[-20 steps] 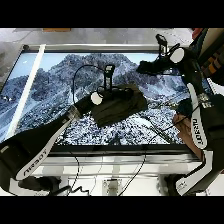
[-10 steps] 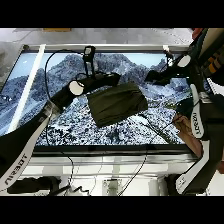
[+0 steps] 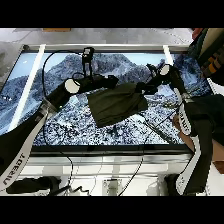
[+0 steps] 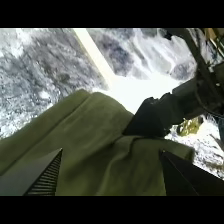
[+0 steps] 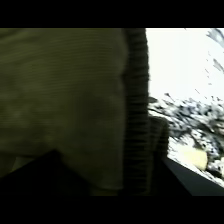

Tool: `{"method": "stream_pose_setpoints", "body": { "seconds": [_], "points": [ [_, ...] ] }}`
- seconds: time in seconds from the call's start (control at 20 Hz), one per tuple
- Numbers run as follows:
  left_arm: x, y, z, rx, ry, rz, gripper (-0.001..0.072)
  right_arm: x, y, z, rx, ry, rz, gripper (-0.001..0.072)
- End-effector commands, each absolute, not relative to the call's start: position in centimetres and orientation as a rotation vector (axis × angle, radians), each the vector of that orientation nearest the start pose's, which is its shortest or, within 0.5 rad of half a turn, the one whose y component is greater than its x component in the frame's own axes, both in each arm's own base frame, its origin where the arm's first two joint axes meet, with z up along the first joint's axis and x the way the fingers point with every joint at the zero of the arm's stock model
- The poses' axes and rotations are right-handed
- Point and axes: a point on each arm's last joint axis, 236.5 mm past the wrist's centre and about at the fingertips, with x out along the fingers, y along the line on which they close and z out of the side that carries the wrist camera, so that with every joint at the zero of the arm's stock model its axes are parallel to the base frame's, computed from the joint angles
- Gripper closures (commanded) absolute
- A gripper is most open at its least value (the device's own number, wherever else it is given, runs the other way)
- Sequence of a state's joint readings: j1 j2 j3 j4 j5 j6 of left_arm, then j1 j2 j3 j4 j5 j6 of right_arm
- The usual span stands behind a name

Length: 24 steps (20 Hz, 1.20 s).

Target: Fold the clothes and pants, and hang the long-sleeved shirts on hangers.

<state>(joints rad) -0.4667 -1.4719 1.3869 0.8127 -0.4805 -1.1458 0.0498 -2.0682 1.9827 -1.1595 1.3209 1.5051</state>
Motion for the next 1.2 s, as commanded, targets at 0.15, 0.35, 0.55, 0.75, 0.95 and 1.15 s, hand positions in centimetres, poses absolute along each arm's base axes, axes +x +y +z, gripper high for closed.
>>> {"method": "stream_pose_setpoints", "body": {
  "seconds": [0.15,0.35,0.55,0.75,0.95,1.15],
  "points": [
    [46.8,-32.2,12.9,-0.180,0.590,-0.723,0.0005,52.2,8.5,-10.0,0.332,1.487,0.263,0.0005],
    [46.8,-32.2,12.9,-0.180,0.590,-0.723,0.0006,50.5,6.3,-10.2,0.443,1.569,0.270,0.0010],
    [46.8,-32.2,12.9,-0.181,0.590,-0.723,0.0006,48.7,10.8,-10.4,0.679,1.661,0.451,0.0028],
    [46.8,-32.2,12.9,-0.181,0.590,-0.723,0.0006,49.0,17.5,-10.2,0.779,1.639,0.596,0.0031],
    [46.8,-32.2,12.9,-0.181,0.591,-0.723,0.0005,50.1,25.2,-8.6,0.784,1.517,0.726,0.0066],
    [47.6,-30.5,13.2,-0.157,0.578,-0.694,0.0008,51.9,31.8,-4.6,0.948,1.367,0.815,0.0684]
  ]
}}
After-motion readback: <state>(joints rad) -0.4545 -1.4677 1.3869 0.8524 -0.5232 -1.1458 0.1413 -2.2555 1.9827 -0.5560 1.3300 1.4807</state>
